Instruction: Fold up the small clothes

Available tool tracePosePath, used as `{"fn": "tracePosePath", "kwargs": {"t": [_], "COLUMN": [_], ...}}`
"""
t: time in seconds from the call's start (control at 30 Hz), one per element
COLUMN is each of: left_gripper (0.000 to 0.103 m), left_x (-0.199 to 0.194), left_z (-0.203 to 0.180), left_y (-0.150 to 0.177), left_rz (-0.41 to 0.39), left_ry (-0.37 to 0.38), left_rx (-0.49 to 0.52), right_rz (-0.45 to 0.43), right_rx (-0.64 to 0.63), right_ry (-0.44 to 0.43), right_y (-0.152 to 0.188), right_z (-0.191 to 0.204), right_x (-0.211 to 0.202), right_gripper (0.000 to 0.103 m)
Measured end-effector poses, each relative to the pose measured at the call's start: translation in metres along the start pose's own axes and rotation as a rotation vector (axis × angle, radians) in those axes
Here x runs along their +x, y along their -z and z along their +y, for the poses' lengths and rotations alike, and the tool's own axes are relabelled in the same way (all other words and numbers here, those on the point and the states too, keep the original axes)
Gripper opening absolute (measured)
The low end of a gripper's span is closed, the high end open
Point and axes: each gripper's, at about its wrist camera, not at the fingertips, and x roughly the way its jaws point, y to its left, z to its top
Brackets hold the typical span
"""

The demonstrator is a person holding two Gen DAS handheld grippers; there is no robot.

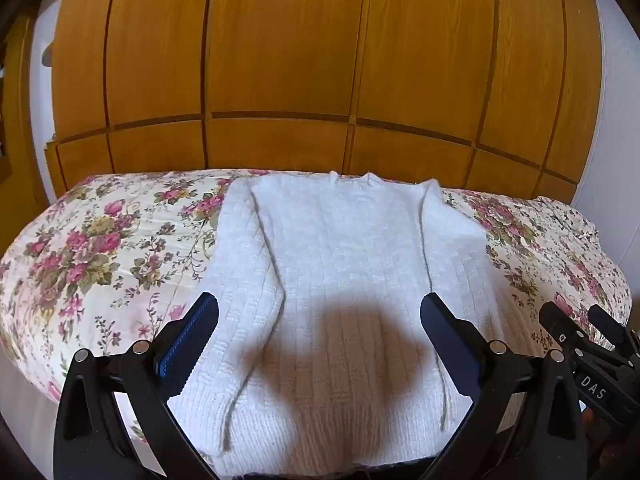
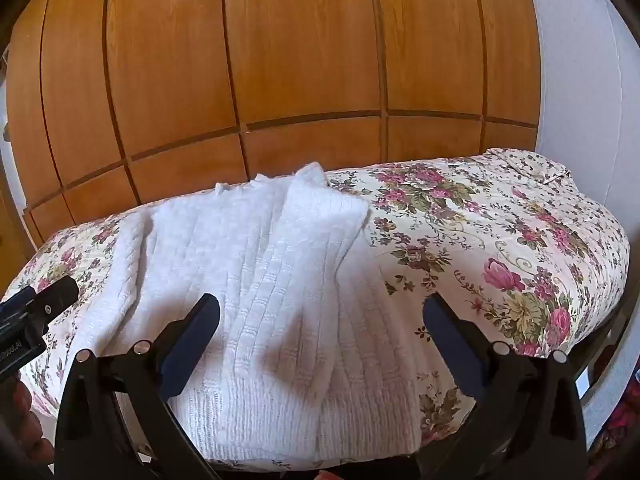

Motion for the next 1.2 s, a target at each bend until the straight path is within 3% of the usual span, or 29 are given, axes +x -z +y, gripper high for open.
{"fn": "tracePosePath", "kwargs": {"t": [1.2], "left_gripper": [0.1], "left_x": [0.003], "left_z": [0.001], "left_y": [0.009], "left_rz": [0.015], "left_ry": [0.009], "left_rx": [-0.008], "right_rz": [0.02], "right_rx": [-0.01], "right_ry": [-0.014], "right_y": [0.004], "right_z": [0.001], "right_x": [0.006], "right_gripper": [0.101]}}
